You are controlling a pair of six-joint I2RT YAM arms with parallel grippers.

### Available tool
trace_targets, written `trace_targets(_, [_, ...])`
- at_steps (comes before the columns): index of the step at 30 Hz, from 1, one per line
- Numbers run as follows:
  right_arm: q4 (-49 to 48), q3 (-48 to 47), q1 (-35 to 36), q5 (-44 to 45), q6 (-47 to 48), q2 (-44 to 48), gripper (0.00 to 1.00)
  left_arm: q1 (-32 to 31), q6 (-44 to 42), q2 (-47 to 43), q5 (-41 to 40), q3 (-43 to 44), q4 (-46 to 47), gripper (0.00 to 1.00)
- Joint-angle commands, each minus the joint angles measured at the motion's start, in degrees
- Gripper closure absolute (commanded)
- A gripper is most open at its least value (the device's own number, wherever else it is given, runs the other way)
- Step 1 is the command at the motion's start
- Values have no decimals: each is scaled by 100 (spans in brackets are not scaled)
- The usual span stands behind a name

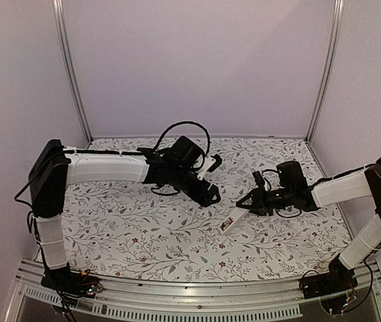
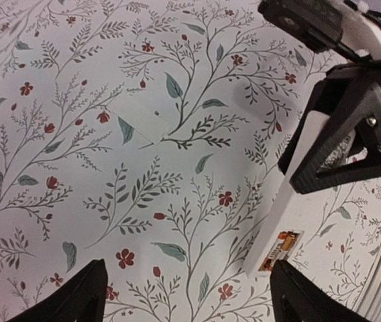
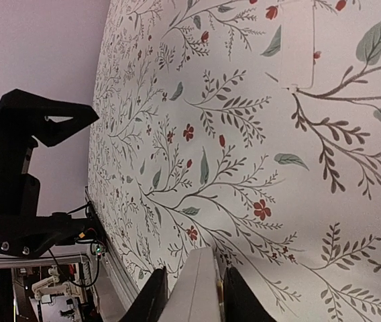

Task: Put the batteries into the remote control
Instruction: Move the battery cover to the center of the board.

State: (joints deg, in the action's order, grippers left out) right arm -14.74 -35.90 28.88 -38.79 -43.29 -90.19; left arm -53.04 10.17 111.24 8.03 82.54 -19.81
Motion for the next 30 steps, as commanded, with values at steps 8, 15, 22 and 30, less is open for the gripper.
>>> trace_targets(8, [-250,518,30,460,354,-183,59,323,470,1564,-411,1755,-309,19])
trace_targets(15, [220,608,-116,736,546,10,38,199,540,2679,-782,3265,-1132,19])
trace_targets(22, [760,569,-179,1058,751,69,34,54,484,3407,-1245,4192,-1528,18])
trace_targets(30, [1663,407,-225,1723,1024,290,32,-94,322,4084,-1607,5027,-1977,17])
